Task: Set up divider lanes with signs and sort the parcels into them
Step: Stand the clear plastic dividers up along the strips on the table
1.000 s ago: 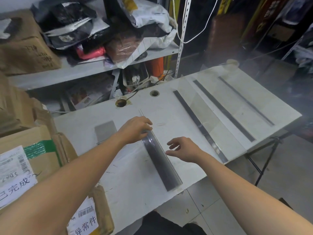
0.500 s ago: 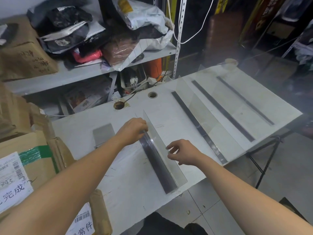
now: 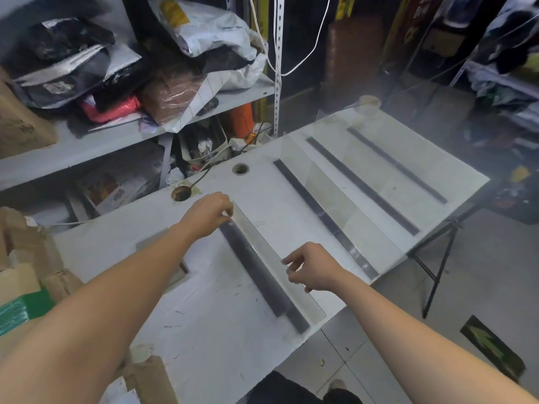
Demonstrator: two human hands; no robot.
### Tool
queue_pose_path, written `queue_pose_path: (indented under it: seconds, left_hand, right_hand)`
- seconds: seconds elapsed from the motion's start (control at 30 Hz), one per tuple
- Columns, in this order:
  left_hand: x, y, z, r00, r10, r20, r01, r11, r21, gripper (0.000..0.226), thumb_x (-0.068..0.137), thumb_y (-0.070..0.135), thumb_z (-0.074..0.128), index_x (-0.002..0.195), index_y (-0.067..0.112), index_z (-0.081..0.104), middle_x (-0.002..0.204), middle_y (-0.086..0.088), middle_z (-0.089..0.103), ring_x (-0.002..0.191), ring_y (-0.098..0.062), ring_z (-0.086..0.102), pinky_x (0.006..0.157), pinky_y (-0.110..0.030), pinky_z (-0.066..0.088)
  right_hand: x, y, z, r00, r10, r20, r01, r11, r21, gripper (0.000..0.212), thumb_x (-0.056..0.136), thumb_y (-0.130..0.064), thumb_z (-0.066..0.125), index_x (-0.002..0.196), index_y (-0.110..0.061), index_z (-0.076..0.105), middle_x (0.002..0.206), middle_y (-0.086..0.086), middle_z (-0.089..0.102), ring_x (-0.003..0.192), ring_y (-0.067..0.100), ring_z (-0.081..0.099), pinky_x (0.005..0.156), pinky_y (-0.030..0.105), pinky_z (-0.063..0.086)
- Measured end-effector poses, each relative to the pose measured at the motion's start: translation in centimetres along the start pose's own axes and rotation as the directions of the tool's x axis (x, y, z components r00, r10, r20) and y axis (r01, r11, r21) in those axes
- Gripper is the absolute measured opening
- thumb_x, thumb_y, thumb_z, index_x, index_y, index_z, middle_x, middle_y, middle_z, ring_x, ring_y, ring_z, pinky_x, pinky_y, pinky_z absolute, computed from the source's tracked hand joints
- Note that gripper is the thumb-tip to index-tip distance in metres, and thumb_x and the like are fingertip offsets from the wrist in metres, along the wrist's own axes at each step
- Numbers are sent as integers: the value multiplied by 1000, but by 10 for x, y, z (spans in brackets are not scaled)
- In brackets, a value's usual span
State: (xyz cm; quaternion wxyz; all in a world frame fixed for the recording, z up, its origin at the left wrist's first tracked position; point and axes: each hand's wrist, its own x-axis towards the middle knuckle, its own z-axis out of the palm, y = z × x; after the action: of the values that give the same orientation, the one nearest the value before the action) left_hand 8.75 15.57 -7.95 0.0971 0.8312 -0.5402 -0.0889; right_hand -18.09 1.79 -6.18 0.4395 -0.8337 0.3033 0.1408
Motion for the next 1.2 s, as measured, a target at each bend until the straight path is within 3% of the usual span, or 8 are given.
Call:
queue_pose_path:
  seconds: [0.2,0.47,0.53,0.63,0.73,0.87,1.03,1.2]
  left_hand:
    - [29,-14,-8,997,-31,-64,26,997,-71,10,86,21,74,88,14,67,91,4,57,93,-18,51,77,-34,43]
    - [61,-29,-14,994,-90,-70,81,990,-114,16,86,21,74,94,14,62,101,-4,58,98,-24,53,87,-43,47]
    - [69,-31,-15,993,-87,-78,77,989,-124,17,84,21,76,91,16,61,99,-4,59,96,-24,54,86,-44,48]
    - [80,-26,-17,992,-92,-88,78,986,-149,24,81,22,80,86,24,57,98,-3,62,94,-25,58,86,-42,50]
    - [94,-19,-18,991,-98,-86,83,983,-162,21,80,20,81,89,18,62,102,-7,63,96,-26,58,86,-41,49]
    - [107,-14,-12,993,-94,-76,76,973,-217,18,82,14,78,93,10,65,105,-9,61,98,-28,57,87,-41,47]
    - [113,-13,-8,991,-115,-66,99,972,-213,18,83,14,77,96,10,64,106,-8,60,101,-27,55,87,-36,44]
    - [119,-16,-4,992,-95,-86,74,973,-217,18,83,11,77,94,7,64,105,-7,58,101,-27,55,84,-34,42]
  right_hand:
    - [-6,1,-7,1000,-20,-4,20,999,-51,35,82,-3,65,115,-11,73,95,2,74,36,7,53,47,26,53]
    - [-9,6,-15,999,-3,-48,0,999,-52,37,80,-5,65,113,-17,75,92,-5,74,52,18,60,52,33,58]
    - [-9,8,-18,998,-5,-61,2,999,-53,36,79,-5,65,112,-17,75,92,-5,74,64,19,65,51,27,56]
    - [-9,10,-20,995,-22,-102,11,994,-108,25,81,-7,63,103,-9,76,92,3,75,67,20,64,48,10,38]
    - [-10,10,-21,993,-13,-116,2,996,-90,30,84,-7,64,111,-13,76,93,-3,74,62,-4,60,49,4,37]
    - [-8,14,-22,993,19,-116,-31,995,-97,35,83,-9,63,116,-17,74,95,-7,73,61,-1,56,53,9,41]
    - [-5,20,-20,990,41,-133,-55,993,-107,38,85,-11,64,122,-21,72,98,-7,71,67,1,57,49,6,37]
    - [-1,18,-24,987,56,-148,-73,990,-117,37,86,-11,63,120,-20,72,99,-5,71,50,-12,52,45,5,33]
